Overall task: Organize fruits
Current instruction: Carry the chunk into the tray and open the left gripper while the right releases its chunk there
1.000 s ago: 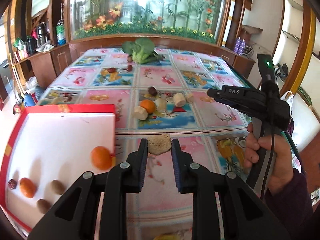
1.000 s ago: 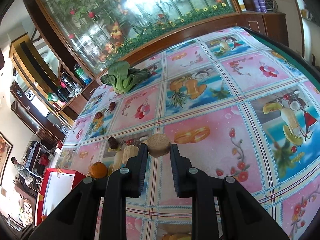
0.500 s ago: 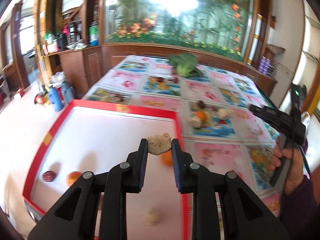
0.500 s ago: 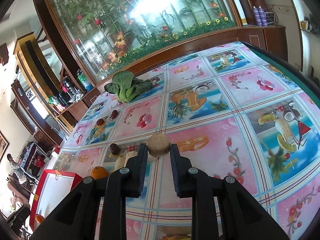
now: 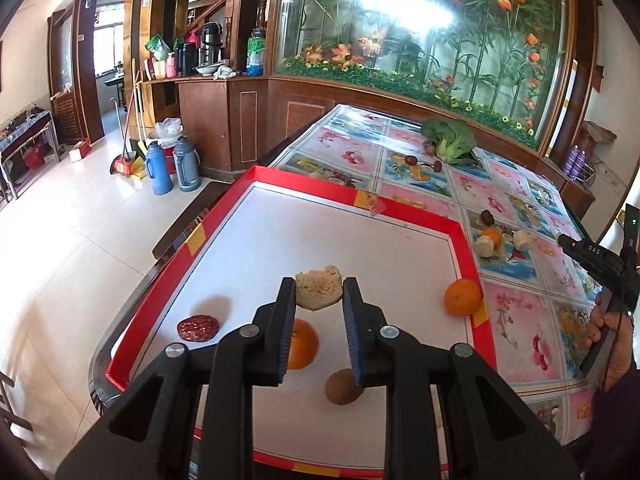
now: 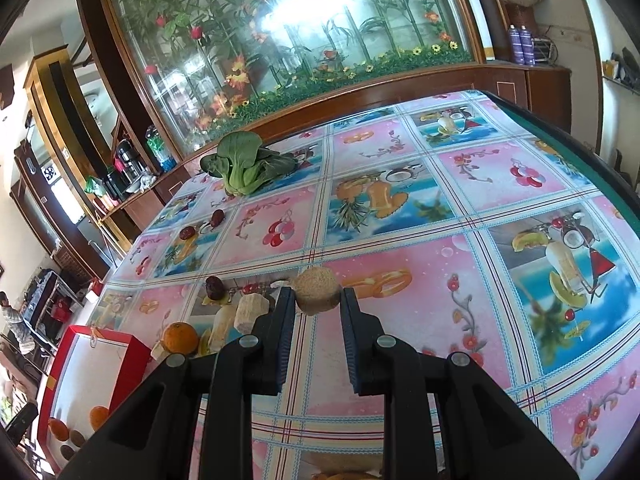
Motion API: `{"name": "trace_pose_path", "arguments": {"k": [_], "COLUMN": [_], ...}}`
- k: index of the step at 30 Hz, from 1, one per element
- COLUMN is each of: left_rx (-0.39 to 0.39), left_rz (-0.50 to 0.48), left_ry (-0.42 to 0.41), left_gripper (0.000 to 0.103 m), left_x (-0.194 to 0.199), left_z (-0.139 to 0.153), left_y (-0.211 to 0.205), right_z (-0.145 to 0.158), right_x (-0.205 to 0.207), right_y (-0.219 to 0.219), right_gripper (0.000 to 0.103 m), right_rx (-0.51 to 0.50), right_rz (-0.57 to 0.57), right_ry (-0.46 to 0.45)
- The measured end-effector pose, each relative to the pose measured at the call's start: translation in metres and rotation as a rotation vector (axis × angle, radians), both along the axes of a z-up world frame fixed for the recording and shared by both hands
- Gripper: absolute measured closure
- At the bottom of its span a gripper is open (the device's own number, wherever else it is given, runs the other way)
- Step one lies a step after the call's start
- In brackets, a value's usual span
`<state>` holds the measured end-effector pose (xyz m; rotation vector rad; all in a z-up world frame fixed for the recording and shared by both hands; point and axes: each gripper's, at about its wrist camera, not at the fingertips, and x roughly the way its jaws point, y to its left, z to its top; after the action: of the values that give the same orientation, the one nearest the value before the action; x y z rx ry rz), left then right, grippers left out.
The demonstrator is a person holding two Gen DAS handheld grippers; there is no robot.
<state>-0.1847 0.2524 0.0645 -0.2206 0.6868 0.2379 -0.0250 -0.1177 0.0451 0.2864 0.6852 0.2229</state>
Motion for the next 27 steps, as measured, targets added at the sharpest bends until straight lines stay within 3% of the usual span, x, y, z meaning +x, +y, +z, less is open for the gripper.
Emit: {"name": "trace_pose_path", "arguments": {"k": [18, 22, 27], "left_rx": [-0.046, -0.039, -0.016], "left_rz": [-0.041, -0.05, -0.06], "left_ry": [-0.003, -0.009, -0.019], "left_gripper": [0.078, 0.078, 0.078], "left_x": [0.0, 0.003, 0.01], "left_z": [-0.007, -0.003, 0.005], "left_y": [0.0, -0.002, -0.005], "right_z": [0.0, 0.007, 0.018], "right_x": [-0.005, -0.011, -0.016], "right_y": [0.012, 0.037, 0.088], "right_gripper": [0.081, 0.081, 0.082], "right_rx": [-0.027, 0.026, 0.175], "right_rz": [0.002, 0.066, 0.185], "right_ry": [-0.002, -0.014, -0.014]}}
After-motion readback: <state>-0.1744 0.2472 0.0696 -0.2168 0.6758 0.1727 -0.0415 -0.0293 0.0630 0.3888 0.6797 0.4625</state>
